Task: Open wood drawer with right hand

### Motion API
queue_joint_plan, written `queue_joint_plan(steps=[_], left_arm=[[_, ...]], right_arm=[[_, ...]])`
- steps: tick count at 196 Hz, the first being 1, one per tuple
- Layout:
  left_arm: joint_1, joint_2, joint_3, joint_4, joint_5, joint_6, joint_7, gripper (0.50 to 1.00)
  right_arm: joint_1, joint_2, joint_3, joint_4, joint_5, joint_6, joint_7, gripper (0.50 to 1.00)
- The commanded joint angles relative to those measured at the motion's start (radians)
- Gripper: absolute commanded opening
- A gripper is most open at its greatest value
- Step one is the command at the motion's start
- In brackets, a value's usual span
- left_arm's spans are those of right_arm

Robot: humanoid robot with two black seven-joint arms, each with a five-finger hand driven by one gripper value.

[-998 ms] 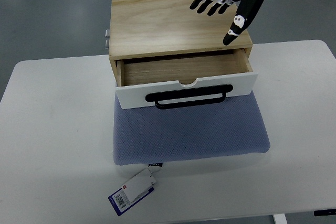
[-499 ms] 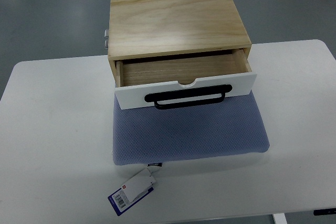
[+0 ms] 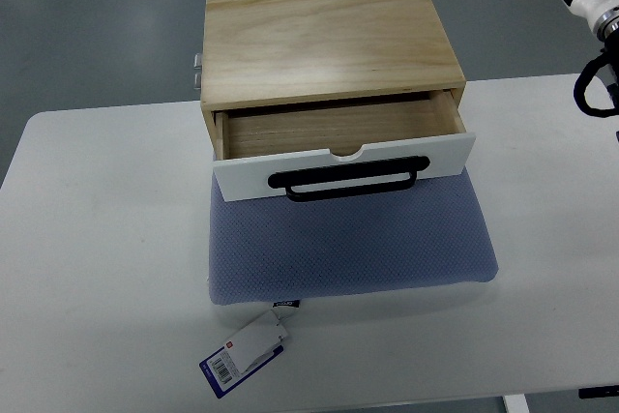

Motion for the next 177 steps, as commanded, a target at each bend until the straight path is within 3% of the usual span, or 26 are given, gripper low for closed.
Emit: queue_joint_plan(steps=[1,6,70,177], left_arm=[[0.000,0.000,-0.001,-0.001,0.000,0.000,0.000,1.000],[0.000,0.000,-0.001,-0.001,0.000,0.000,0.000,1.000],[0.001,0.000,-0.002,-0.003,0.000,0.000,0.000,1.000],[0.000,0.000,-0.002,-0.001,0.000,-0.003,0.000,1.000]], right_arm=[[-0.012,0.034,0.043,-0.055,0.018,0.034,0.005,0.946],[-0.032,0.059,0.063,-0.082,0.021,0.068,0.005,0.946],[-0.071,0.089,0.047,-0.079,0.001,0.162,0.002,0.946],[-0.070,0.103,-0.089,-0.080,-0.009,0.120,0.007,0.946]])
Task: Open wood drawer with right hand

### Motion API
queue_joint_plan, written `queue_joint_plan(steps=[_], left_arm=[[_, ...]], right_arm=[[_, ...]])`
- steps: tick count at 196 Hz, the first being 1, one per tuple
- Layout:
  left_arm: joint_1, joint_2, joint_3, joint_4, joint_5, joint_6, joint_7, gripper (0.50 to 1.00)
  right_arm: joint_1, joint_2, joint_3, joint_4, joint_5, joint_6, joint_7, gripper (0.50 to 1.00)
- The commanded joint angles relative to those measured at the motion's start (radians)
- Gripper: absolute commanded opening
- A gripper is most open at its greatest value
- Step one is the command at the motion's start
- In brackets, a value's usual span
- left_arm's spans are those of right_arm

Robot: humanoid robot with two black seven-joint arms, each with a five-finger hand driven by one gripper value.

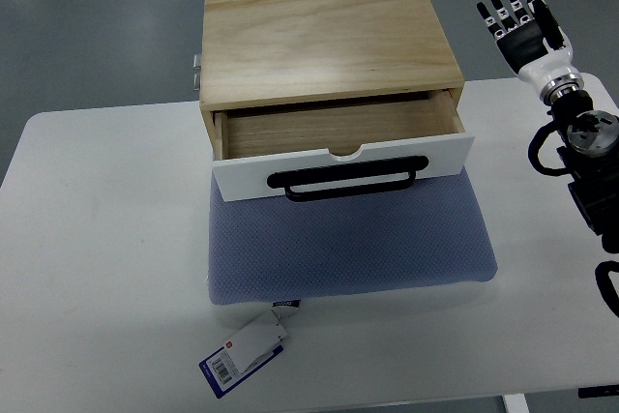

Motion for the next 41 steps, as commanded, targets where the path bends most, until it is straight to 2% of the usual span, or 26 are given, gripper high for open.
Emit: queue_joint_plan(steps=[1,14,41], left_arm=[[0.000,0.000,0.000,0.002,0.000,-0.001,0.000,1.000],[0.000,0.000,0.001,0.002,0.000,-0.003,0.000,1.000],[0.000,0.000,0.000,0.002,0.000,-0.004,0.000,1.000]], right_arm=[[0.001,0.000,-0.007,0.000,0.000,-0.013,0.000,0.946],[0.003,-0.002,-0.007,-0.002,0.000,-0.038,0.002,0.946],[0.003,-0.002,-0.007,0.000,0.000,-0.038,0.011,0.946]])
